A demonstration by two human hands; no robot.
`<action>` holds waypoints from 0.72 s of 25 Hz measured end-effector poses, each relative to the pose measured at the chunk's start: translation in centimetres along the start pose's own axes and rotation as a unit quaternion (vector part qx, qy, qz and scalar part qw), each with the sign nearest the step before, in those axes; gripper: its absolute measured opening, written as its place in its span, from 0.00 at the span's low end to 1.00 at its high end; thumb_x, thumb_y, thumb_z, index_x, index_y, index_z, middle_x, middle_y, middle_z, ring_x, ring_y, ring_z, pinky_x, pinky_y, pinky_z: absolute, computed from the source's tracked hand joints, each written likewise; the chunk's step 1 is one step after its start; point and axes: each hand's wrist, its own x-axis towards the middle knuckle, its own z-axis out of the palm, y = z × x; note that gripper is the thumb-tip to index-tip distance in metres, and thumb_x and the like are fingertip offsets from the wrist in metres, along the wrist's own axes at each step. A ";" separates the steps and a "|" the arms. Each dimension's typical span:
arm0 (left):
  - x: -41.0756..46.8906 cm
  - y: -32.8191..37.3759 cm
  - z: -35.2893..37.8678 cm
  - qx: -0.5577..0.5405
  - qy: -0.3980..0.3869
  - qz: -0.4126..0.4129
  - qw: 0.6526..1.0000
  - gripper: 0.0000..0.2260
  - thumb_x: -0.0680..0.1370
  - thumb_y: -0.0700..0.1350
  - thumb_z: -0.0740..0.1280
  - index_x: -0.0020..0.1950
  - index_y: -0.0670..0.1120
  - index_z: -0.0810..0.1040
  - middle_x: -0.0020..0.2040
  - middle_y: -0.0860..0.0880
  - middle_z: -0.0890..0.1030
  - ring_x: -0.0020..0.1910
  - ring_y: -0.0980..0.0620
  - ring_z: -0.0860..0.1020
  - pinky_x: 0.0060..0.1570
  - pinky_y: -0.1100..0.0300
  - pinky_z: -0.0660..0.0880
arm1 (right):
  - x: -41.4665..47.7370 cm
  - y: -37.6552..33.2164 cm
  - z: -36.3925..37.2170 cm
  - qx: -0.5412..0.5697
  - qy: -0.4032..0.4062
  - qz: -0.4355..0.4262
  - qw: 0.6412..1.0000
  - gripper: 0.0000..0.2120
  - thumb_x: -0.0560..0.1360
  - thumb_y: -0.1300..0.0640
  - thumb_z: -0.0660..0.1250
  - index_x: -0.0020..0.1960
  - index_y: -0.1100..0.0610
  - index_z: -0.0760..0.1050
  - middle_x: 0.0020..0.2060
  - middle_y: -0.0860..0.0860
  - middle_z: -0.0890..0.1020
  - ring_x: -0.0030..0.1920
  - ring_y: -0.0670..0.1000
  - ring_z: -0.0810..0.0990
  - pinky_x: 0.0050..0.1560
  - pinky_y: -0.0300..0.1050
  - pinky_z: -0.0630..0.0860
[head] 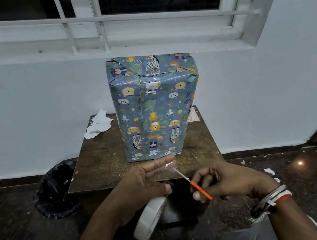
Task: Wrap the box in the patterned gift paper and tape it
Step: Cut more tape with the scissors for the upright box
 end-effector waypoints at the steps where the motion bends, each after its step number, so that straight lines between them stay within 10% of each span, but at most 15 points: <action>1: 0.0 0.0 -0.1 -0.001 0.001 0.000 1.000 0.31 0.75 0.27 0.71 0.72 0.54 0.77 0.70 0.54 0.79 0.50 0.43 0.79 0.54 0.57 0.79 | 0.0 0.2 -0.2 -0.003 0.025 0.006 1.000 0.09 0.73 0.50 0.79 0.50 0.52 0.84 0.39 0.53 0.87 0.36 0.50 0.77 0.30 0.37 0.67; 8: 0.2 -0.3 -0.1 0.003 0.003 0.034 0.999 0.37 0.75 0.28 0.72 0.77 0.58 0.70 0.71 0.54 0.78 0.61 0.38 0.78 0.61 0.50 0.79 | 2.5 2.4 -1.1 -0.228 0.367 0.168 0.886 0.17 0.65 0.48 0.83 0.45 0.51 0.79 0.41 0.50 0.84 0.45 0.52 0.82 0.42 0.44 0.76; 13: 0.4 -0.4 0.0 -0.005 0.021 0.046 0.999 0.39 0.75 0.27 0.72 0.77 0.59 0.68 0.70 0.55 0.79 0.62 0.40 0.79 0.58 0.53 0.80 | 4.5 1.3 0.1 -0.377 0.399 0.195 0.813 0.08 0.78 0.55 0.70 0.55 0.58 0.81 0.50 0.57 0.83 0.53 0.58 0.83 0.51 0.48 0.79; 18: 0.4 -0.6 -0.2 0.008 0.039 0.056 0.998 0.40 0.75 0.29 0.73 0.77 0.61 0.66 0.71 0.56 0.77 0.56 0.40 0.80 0.57 0.53 0.80 | 4.8 0.1 0.2 -0.408 0.364 0.198 0.814 0.12 0.77 0.56 0.73 0.58 0.60 0.79 0.55 0.59 0.82 0.56 0.59 0.83 0.55 0.49 0.78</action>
